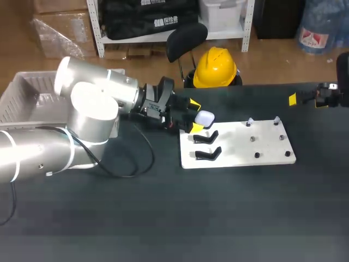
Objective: Pick up each earbud case from the left stands, insert the matching earbuds, close the lid, and place the case in the box.
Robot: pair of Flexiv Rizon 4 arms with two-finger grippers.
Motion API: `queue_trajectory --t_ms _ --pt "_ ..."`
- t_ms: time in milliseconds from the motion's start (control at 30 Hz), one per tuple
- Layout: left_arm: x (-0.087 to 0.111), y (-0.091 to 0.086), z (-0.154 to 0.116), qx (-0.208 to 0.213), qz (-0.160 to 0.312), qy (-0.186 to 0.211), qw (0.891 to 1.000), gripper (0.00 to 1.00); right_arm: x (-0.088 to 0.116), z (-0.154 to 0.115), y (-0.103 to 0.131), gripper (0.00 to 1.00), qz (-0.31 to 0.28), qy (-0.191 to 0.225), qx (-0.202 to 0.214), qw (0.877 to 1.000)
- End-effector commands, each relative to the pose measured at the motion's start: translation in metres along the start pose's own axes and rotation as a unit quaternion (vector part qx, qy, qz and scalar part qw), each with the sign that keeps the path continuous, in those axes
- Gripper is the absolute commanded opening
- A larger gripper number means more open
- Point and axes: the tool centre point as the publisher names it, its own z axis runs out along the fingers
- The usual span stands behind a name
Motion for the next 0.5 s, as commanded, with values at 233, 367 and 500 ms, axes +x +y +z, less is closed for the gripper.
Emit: queue_trajectory --t_ms 233,367,500 --pt "0.006 0.006 0.011 0.009 -0.008 -0.014 1.0 1.0 0.0 0.0 -0.001 1.0 0.0 0.0 -0.001 1.0" --pt "0.006 0.007 0.015 0.009 -0.011 -0.017 1.0 1.0 0.0 0.0 -0.001 1.0 0.0 0.0 -0.001 1.0" --pt "0.005 0.01 0.019 0.013 -0.015 -0.022 1.0 1.0 0.0 0.0 -0.001 1.0 0.0 0.0 -0.001 1.0"
